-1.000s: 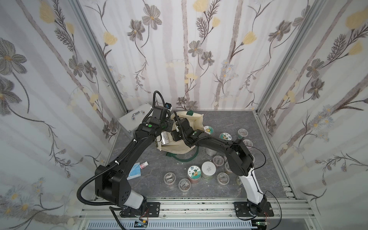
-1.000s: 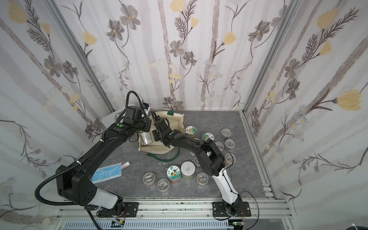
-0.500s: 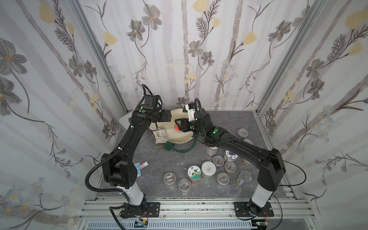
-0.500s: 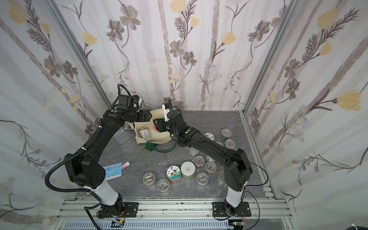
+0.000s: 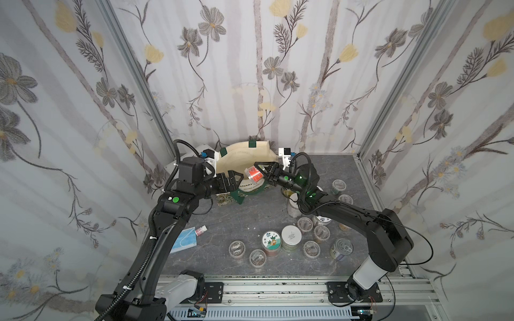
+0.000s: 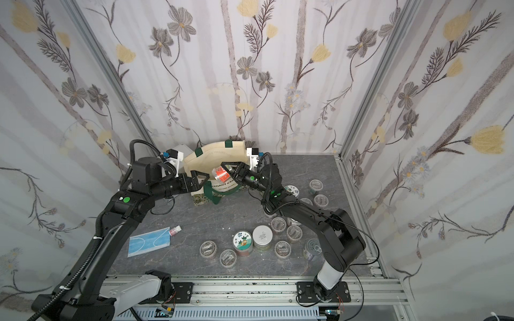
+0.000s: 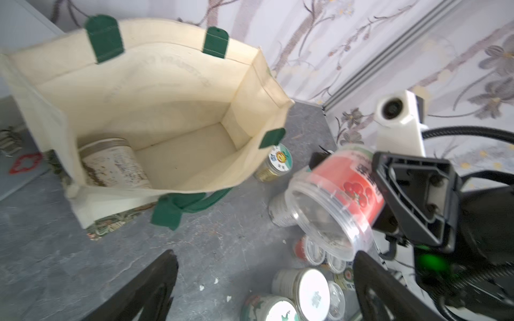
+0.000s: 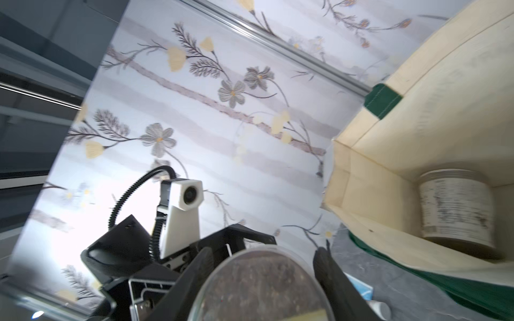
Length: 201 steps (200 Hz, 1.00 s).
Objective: Take out the seed jars from the canvas bag
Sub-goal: Place the seed jar at the center of the board.
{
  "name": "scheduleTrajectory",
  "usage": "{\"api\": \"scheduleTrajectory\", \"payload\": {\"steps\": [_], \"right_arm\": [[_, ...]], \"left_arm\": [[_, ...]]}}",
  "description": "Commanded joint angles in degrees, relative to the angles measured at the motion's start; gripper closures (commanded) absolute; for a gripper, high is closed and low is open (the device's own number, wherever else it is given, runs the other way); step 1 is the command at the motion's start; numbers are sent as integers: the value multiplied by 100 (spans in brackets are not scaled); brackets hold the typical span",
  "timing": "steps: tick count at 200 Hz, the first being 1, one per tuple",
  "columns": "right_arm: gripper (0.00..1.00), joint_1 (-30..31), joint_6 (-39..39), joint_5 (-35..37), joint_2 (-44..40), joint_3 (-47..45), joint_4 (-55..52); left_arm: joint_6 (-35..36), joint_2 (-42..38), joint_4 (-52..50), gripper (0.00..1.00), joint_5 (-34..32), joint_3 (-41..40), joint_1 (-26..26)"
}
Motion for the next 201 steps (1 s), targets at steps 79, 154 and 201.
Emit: {"api": "scheduleTrajectory", "payload": {"steps": [79,154,201], "right_arm": [[41,609,2626,-96,759,-103,3358],[43,545,2623,383,633,-720,3410],[43,680,2690,850,659,-864,3179]], "left_arm": [[-762,-357,1897,0,874,-848,-269],[-505,-838,1230,0,545,-948,-269],[-1408,-1128,2025,0,12,-1520,-669]]}}
